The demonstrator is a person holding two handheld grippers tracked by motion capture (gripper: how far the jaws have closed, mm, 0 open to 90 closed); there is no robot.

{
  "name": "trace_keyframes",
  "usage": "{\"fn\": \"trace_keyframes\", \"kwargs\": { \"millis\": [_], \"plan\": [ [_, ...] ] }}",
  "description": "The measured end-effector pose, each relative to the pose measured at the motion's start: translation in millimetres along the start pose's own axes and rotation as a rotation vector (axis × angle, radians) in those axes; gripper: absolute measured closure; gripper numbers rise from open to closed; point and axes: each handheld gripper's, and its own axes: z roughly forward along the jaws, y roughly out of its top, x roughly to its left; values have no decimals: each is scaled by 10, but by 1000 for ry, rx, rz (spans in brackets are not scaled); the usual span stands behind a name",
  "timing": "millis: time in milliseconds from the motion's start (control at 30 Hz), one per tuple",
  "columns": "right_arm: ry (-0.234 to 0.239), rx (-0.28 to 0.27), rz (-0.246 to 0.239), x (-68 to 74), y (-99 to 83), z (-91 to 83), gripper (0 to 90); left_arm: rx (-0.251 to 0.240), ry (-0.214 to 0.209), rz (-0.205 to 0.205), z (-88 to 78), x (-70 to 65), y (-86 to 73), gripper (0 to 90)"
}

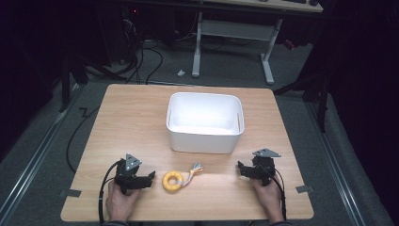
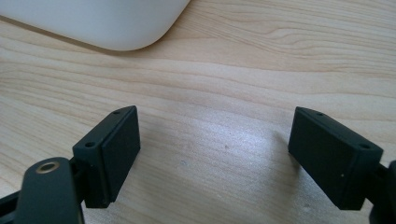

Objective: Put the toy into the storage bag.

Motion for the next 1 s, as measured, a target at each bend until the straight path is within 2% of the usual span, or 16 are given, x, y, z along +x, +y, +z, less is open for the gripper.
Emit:
{"fn": "trace_keyframes", "kwargs": {
  "millis": [833, 1000],
  "plan": [
    [1, -4, -3, 3, -2, -3, 186, 1, -4, 4, -7, 11, -5, 145],
    [2, -4, -4, 4, -2, -4, 187, -3, 4, -6, -14, 11, -9, 160]
  ]
}}
